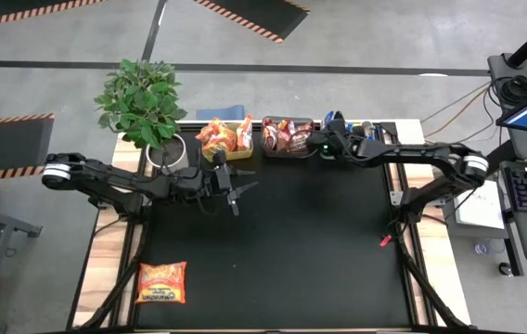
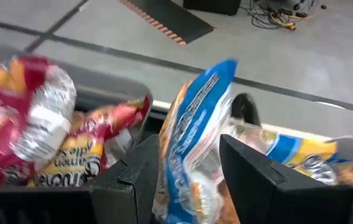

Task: Sort Maruchan noodles
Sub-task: Put the orange noodle pack into the yellow bin

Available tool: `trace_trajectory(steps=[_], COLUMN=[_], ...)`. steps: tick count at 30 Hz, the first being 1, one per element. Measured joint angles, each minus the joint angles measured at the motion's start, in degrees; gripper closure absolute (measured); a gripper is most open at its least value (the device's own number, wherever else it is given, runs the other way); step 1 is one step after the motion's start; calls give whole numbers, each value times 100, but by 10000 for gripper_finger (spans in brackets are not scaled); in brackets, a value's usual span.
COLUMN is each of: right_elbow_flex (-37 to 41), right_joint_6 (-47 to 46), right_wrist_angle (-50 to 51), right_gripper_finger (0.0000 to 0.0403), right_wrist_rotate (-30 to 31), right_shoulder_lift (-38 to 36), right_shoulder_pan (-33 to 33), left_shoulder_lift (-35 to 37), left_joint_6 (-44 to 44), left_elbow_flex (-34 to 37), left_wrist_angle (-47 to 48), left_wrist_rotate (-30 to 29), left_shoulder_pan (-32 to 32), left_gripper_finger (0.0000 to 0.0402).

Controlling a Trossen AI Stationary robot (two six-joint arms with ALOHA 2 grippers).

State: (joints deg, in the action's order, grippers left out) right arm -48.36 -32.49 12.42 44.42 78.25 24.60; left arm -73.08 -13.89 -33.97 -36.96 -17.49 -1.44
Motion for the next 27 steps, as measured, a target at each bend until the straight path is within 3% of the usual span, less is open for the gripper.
trace_trajectory(steps=[4, 7, 12, 16, 21, 27], right_elbow_flex=[0, 0, 35, 201, 431, 477], right_joint_6=[18, 206, 928, 1255, 1372, 1474], right_wrist_angle=[335, 484, 489, 488, 481, 336], right_gripper_finger=[245, 245, 246, 252, 261, 268], right_wrist_rotate=[-12, -270, -1106, -1190, -1183, -1140], right_shoulder_lift=[-630, -1188, -1909, -2257, -2473, -2478], right_shoulder_pan=[-79, -252, -741, -1291, -1801, -1910], left_shoulder_lift=[0, 0, 0, -31, -30, -319], left_joint_6=[257, 445, 871, 1678, 3271, 4968], left_elbow_flex=[-409, -913, -1930, -2560, -2714, -2516], left_wrist_angle=[805, 1925, 4659, 6732, 8180, 9096], left_wrist_rotate=[-1, 0, 4, 129, 1222, 2735], left_shoulder_pan=[-49, -186, -573, -898, -1191, -1922], left_gripper_finger=[290, 290, 290, 290, 290, 290])
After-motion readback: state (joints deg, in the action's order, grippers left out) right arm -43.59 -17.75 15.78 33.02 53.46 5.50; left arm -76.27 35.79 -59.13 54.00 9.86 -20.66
